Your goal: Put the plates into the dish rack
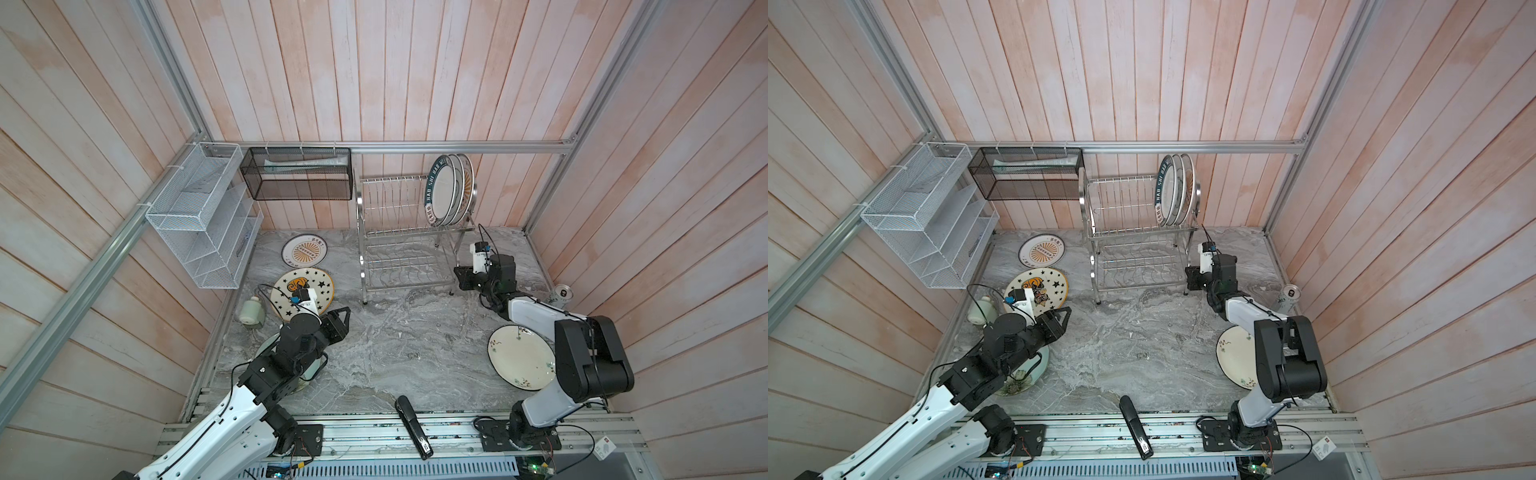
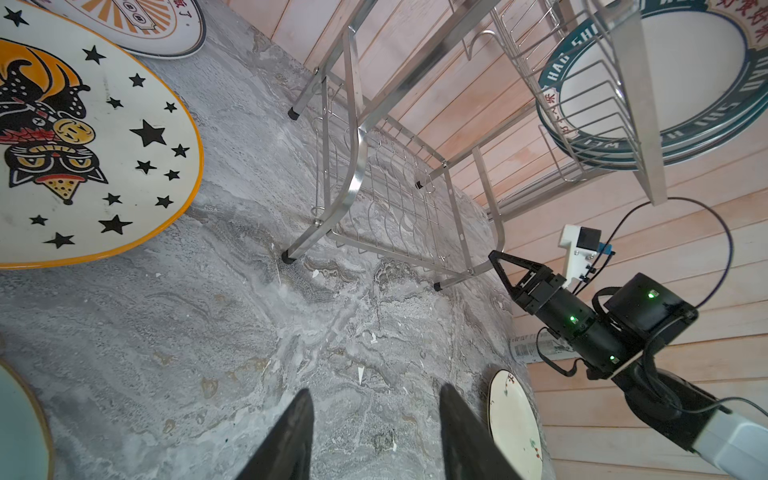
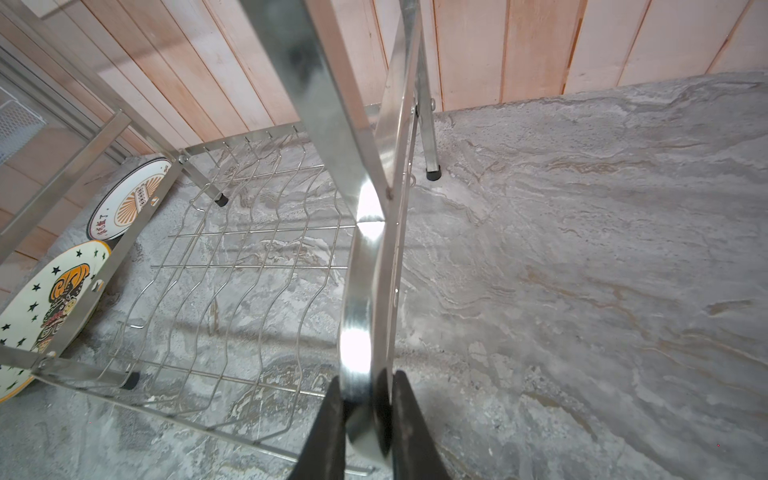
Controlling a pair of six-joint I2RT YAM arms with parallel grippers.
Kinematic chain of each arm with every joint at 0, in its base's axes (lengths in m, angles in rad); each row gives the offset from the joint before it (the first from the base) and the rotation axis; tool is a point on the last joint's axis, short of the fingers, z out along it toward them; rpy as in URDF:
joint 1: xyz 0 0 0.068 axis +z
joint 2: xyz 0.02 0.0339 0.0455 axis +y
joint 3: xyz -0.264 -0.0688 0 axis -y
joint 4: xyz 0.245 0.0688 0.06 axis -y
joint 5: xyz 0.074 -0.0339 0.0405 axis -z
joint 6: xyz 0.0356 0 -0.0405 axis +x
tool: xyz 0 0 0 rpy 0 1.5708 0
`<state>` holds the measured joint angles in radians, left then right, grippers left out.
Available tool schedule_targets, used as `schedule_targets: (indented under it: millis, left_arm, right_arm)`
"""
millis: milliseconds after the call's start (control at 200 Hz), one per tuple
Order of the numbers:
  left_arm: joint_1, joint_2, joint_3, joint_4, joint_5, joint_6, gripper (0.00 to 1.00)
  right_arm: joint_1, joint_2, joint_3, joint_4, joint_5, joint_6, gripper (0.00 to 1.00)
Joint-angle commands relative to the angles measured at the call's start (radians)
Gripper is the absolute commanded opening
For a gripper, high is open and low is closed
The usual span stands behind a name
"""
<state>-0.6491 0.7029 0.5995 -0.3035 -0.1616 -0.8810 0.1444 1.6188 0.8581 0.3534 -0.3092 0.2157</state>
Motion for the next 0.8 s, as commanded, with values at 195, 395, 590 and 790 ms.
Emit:
schedule_targets:
  millis: [195,395,590,790]
  left_arm:
    - [-0.003,-0.027,-0.018,0.01,-0.003,-0.012,0.5]
    - [-0.002,-0.028,-0.023,0.013,-0.001,-0.013,0.5]
    - [-0.001,-0.031,-0.027,0.014,-0.004,-0.013,0.5]
    - [-0.002,-0.028,-0.03,0.023,-0.004,-0.012,0.5]
  right_arm:
    - [-0.067,0.087,0.127,-0.021,-0.081,0.06,0.09]
    - [-0.089,0.139,0.178,-0.022,-0.116,0.072,0.1]
    - [-0.097,0.158,0.177,0.004,-0.223,0.048,0.1]
    - [-0.1,0.158,0.157,0.02,-0.287,0.029,0.1]
